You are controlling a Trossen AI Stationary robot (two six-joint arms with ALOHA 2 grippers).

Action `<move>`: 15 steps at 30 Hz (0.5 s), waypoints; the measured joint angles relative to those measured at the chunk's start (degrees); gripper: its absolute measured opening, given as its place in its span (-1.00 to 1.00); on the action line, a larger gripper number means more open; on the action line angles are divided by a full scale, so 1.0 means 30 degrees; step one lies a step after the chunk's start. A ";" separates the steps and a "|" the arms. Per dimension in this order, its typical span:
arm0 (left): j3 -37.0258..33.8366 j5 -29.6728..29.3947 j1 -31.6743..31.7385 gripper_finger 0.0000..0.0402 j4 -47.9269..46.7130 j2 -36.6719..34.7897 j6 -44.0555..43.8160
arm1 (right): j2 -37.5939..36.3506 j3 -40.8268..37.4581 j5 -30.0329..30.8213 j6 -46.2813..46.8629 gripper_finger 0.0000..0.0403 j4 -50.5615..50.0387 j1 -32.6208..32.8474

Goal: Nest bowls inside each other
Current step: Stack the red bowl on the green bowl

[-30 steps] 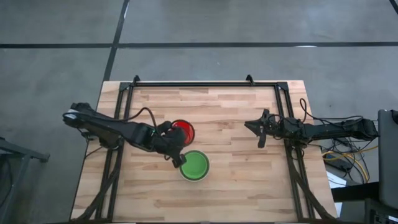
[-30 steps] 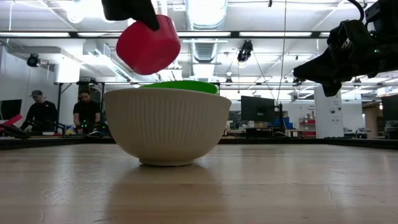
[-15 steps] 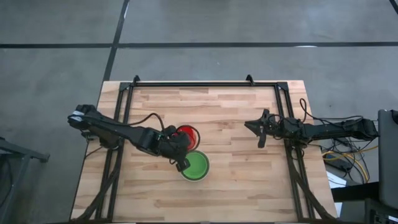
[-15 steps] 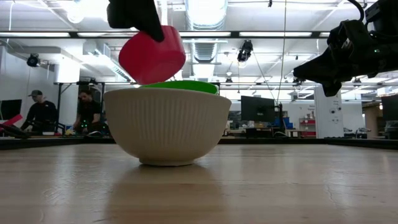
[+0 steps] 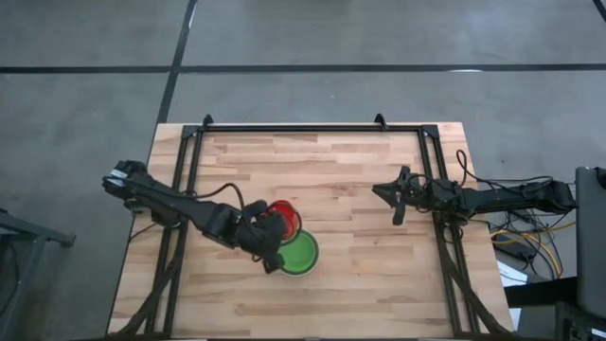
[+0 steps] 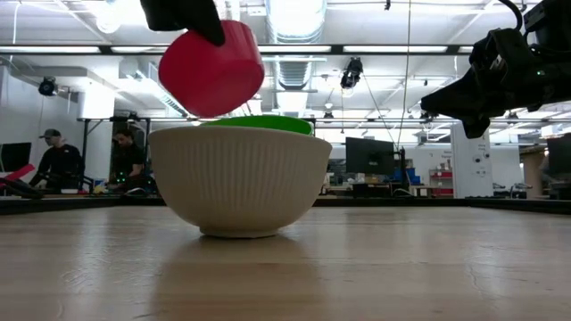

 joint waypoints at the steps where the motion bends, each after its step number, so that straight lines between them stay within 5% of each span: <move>1: 0.0045 -0.0014 -0.0122 -0.93 0.0014 0.0000 0.0000 | 0.0006 0.0000 0.0000 -0.0003 -0.73 0.0003 -0.0003; 15: 0.0217 -0.0110 -0.1162 -0.93 0.1679 0.0716 -0.1427 | 0.0007 0.0000 -0.0005 0.0002 -0.73 0.0003 -0.0001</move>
